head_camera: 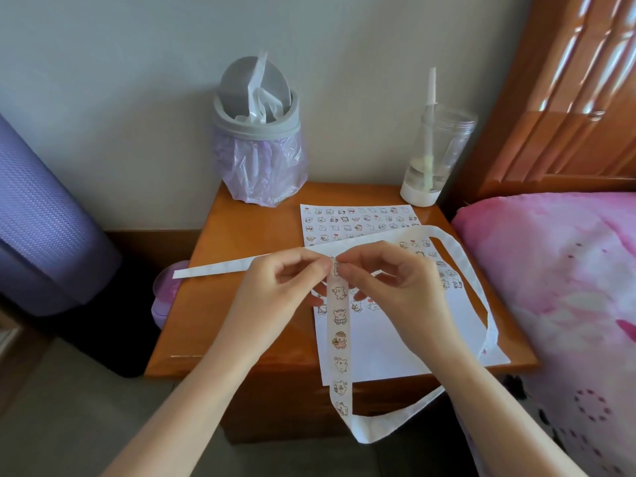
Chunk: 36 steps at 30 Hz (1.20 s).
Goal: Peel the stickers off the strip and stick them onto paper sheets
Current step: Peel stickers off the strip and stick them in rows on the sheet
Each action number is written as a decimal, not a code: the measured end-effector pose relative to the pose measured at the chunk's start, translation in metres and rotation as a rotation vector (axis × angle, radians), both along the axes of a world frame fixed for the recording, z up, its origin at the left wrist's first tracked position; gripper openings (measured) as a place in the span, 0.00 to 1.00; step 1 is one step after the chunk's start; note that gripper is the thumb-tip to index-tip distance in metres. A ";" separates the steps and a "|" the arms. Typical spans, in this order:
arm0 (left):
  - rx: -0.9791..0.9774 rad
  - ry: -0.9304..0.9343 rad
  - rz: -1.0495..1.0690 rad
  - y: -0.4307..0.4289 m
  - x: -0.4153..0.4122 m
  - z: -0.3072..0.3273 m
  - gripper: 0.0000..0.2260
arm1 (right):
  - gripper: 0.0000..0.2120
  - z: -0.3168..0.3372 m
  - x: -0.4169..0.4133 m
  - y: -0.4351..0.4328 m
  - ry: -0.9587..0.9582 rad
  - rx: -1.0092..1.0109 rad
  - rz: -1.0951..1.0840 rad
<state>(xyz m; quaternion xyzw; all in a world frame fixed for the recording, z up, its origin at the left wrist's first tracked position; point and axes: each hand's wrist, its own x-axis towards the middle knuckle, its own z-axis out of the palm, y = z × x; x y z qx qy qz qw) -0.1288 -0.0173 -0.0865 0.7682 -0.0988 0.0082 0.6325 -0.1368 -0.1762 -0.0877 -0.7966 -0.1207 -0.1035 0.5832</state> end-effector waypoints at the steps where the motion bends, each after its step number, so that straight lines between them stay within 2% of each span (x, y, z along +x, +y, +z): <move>1: 0.012 -0.005 0.003 0.000 0.000 0.000 0.07 | 0.04 0.000 0.000 0.000 0.007 0.008 0.008; 11: 0.023 -0.012 -0.022 -0.004 0.001 -0.001 0.07 | 0.03 -0.002 0.002 -0.006 0.044 0.091 -0.010; 23: 0.068 -0.053 -0.051 -0.004 0.000 -0.003 0.07 | 0.06 0.008 0.004 -0.012 0.289 0.148 0.060; 36: 0.018 0.004 -0.071 -0.008 -0.001 -0.002 0.06 | 0.06 0.009 0.003 -0.016 0.316 0.116 0.046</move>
